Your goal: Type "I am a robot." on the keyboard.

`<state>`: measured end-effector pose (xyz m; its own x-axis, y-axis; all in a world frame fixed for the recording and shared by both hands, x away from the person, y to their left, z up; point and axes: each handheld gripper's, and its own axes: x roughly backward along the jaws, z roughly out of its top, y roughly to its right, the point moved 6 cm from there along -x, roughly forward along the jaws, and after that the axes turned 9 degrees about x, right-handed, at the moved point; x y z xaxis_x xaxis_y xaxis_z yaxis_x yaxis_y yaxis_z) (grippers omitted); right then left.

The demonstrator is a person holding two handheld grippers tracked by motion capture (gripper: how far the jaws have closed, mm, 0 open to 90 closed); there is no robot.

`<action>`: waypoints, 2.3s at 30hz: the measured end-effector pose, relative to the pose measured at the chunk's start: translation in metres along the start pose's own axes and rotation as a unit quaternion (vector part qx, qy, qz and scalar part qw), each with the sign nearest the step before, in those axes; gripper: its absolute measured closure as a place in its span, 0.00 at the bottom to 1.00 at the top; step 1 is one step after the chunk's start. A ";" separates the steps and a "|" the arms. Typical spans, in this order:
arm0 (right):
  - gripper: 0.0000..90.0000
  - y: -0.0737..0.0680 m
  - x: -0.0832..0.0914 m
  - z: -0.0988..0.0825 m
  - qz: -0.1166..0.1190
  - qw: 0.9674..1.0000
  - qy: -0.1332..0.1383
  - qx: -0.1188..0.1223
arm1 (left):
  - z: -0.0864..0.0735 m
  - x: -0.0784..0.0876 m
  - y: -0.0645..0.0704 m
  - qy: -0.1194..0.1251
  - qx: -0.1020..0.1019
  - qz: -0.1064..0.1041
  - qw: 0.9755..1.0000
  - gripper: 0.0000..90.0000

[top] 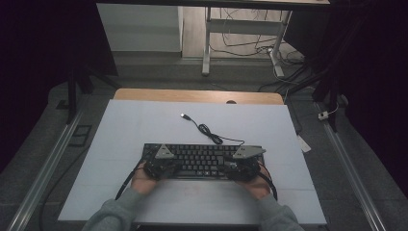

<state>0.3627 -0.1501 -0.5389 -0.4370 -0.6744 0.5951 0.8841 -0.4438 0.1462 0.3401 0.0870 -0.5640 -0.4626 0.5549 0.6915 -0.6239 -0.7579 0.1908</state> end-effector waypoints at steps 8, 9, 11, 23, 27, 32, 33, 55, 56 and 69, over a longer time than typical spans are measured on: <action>0.53 -0.001 -0.001 0.000 0.003 1.000 0.000 -0.001 | -0.001 -0.002 0.000 -0.005 0.004 -0.002 1.000 0.98; 0.53 -0.001 -0.001 0.000 0.003 1.000 0.000 0.000 | -0.002 -0.002 -0.001 -0.007 0.004 -0.002 1.000 0.98; 0.53 -0.001 -0.001 0.000 0.003 1.000 0.000 0.000 | -0.003 -0.004 -0.001 -0.011 0.003 -0.001 1.000 0.98; 0.53 0.000 -0.001 -0.001 0.001 1.000 -0.002 0.000 | 0.003 0.011 -0.006 0.022 0.006 0.004 1.000 0.99; 0.53 0.000 -0.001 -0.001 0.002 1.000 -0.004 0.000 | 0.004 0.020 -0.015 0.034 0.019 0.008 0.999 0.98; 0.53 0.000 -0.002 -0.002 0.002 1.000 -0.007 0.002 | 0.003 0.029 -0.026 0.042 0.036 0.017 0.998 0.84; 0.53 0.000 -0.002 -0.002 0.001 1.000 -0.008 0.001 | 0.003 0.030 -0.028 0.042 0.040 0.019 0.998 0.80; 0.53 0.001 -0.003 -0.002 -0.005 1.000 -0.009 -0.003 | -0.003 0.039 -0.042 0.037 0.063 0.044 0.996 0.49; 0.53 0.001 -0.003 -0.001 -0.003 1.000 -0.007 -0.004 | -0.003 0.039 -0.043 0.037 0.061 0.044 0.996 0.49; 0.55 -0.001 -0.018 0.021 0.001 1.000 0.013 -0.022 | -0.004 0.037 -0.042 0.029 0.060 0.047 0.997 0.46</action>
<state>0.3731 -0.1254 -0.5335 -0.4406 -0.6893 0.5751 0.8767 -0.4683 0.1104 0.3468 0.1407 -0.5497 -0.5534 0.4951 0.6698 -0.4975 -0.8414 0.2109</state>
